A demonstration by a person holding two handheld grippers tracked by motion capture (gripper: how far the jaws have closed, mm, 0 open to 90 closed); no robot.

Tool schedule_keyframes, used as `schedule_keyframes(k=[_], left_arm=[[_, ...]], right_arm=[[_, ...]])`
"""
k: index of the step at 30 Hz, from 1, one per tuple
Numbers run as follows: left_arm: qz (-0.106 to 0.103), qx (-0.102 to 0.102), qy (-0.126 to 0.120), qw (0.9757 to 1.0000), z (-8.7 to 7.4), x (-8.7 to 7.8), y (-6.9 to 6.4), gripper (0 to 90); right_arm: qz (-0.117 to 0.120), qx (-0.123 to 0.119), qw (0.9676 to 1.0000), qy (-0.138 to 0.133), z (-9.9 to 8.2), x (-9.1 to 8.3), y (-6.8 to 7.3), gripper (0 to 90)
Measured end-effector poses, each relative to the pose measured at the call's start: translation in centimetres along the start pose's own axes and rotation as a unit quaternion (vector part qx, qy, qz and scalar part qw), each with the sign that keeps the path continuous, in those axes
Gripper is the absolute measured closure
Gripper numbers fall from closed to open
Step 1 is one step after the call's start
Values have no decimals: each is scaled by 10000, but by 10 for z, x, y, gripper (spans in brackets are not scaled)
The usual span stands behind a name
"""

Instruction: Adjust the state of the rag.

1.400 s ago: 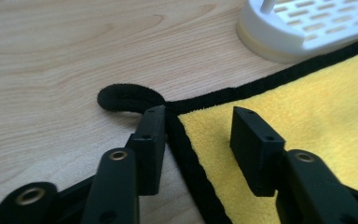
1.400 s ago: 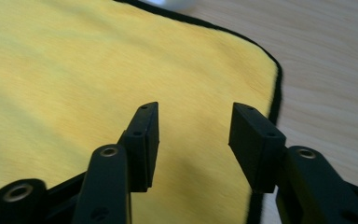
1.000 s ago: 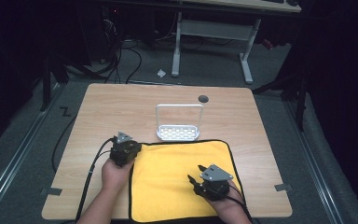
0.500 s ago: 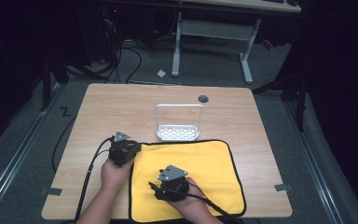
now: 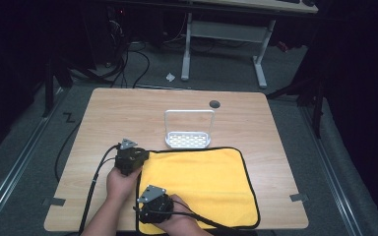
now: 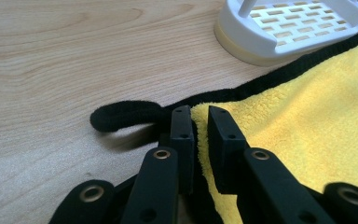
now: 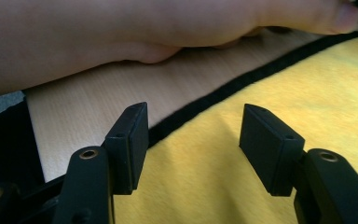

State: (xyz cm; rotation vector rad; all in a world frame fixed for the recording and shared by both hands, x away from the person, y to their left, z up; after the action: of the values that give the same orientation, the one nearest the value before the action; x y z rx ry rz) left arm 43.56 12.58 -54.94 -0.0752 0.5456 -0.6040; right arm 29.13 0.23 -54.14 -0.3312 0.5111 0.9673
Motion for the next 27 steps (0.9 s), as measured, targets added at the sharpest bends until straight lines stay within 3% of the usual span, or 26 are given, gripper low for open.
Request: schedule_keyframes(k=[4,7,13,17,20,24,27], left_arm=[[4,6,-5,10000,0,0,0,809],[5,2,-5,10000,0,0,0,808],[5,-17,2,10000,0,0,0,808],[-3,-18,-6,10000,0,0,0,808],[-40,-27,-41,10000,0,-1,-1,808],[-118,-171,-60,9998,0,-1,1,816],[-242,-308,-366,9986,1,-7,1,837]], right_arm=[[141,-35,9999,57,2,5,6,431],[108,-128,9998,105,1,7,10,434],[-49,-107,9999,104,0,3,7,600],[-219,-313,9992,126,-1,0,5,785],[-211,-302,9993,49,0,-4,2,822],[-246,-306,9989,-264,8,-17,0,826],[-267,-291,9981,-471,14,-27,-1,827]])
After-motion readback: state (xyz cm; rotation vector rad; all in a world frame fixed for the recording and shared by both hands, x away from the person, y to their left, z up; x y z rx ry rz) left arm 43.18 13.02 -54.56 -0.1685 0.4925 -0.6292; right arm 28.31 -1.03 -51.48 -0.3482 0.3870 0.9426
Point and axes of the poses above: each handheld gripper's, and its own axes: x roughly forward along the jaws, z roughly out of its top, y roughly to its left, the point moved 2 cm from there along x, roughly forward along the jaws, and after that the axes turned 11 degrees about -y, right-handed, at the moved point
